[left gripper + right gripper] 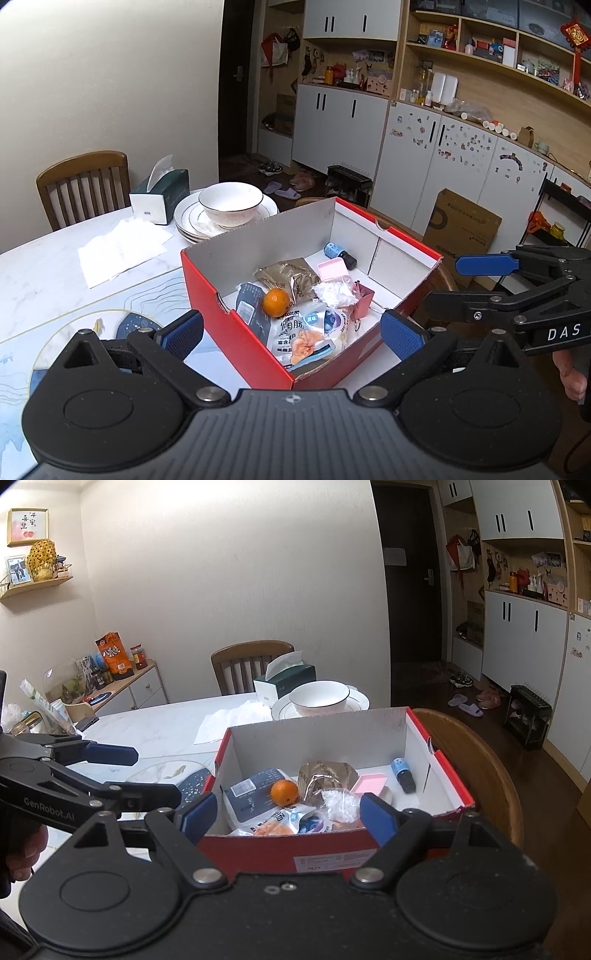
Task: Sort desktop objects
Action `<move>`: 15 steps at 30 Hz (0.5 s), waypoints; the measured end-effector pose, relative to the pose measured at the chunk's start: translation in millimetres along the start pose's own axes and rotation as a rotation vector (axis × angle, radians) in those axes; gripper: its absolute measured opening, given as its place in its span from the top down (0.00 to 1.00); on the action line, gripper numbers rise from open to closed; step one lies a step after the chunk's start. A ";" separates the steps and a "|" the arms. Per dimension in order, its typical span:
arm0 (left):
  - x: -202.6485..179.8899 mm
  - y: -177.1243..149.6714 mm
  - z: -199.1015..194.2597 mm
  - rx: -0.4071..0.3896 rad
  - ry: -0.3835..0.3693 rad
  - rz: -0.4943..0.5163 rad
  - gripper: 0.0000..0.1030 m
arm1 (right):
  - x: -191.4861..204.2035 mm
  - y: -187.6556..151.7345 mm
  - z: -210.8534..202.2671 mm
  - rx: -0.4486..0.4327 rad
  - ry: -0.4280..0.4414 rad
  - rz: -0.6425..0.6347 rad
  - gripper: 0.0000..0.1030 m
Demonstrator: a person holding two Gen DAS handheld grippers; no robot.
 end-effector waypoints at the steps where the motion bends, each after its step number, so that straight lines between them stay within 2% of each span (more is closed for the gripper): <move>1: 0.4 0.0 0.0 0.002 -0.001 -0.001 0.01 | 0.1 -0.1 0.0 0.002 0.001 0.001 0.18; 15: 2.4 -4.1 -5.4 0.002 -0.020 0.008 0.01 | 7.1 -4.7 -1.4 0.013 -0.009 0.000 0.18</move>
Point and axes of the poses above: each gripper's, at about its wrist camera, not at the fingertips, and z roughly the way its jaws point, x to its left, y to its top, the point moved 1 cm from there along z, roughly the way its jaws point, and after that the axes turned 6 degrees about z, right-handed, at the moved point
